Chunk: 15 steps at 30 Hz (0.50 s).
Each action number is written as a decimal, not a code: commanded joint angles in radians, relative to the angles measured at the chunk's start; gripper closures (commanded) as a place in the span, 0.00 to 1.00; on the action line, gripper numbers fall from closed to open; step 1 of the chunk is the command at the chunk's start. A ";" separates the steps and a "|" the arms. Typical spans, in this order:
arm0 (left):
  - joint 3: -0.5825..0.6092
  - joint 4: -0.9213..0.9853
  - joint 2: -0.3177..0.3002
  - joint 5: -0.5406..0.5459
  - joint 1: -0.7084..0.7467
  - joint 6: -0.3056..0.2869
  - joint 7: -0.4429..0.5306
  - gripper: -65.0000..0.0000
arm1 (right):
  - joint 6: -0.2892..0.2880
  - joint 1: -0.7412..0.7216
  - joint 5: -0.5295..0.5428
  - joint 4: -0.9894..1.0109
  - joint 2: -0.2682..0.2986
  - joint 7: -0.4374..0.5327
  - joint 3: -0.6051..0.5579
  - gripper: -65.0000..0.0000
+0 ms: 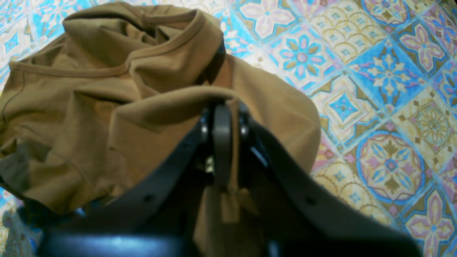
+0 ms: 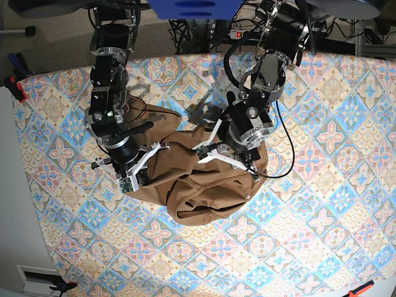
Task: Layout the t-shirt on the table in an organized manner, then fold the t-shirt properly
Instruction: 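Regrasp the shirt with both grippers near its center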
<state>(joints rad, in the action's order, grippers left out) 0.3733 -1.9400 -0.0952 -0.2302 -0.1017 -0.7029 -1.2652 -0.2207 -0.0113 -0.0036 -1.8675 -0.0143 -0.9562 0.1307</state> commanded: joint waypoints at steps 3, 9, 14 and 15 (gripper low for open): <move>0.054 0.023 0.004 -0.015 -0.008 0.005 -0.014 0.72 | -0.001 -0.019 0.009 -0.017 -0.002 0.026 0.001 1.00; 0.072 0.043 0.005 -0.007 0.024 0.005 -0.003 0.72 | -0.001 -0.019 0.009 -0.017 -0.002 0.026 0.001 1.00; 0.111 0.057 0.004 -0.011 0.024 0.005 0.000 0.72 | -0.001 -0.019 0.009 -0.017 -0.002 0.026 0.001 1.00; 0.108 0.073 0.005 -0.015 0.024 0.005 0.002 0.72 | -0.001 -0.019 0.009 -0.017 -0.002 0.026 0.001 1.00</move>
<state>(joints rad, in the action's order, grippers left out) 0.4854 -1.8557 -0.0937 -0.2363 -0.0624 -0.7040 -1.2598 -0.2207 -0.0113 -0.0032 -1.8675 -0.0143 -0.9558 0.1307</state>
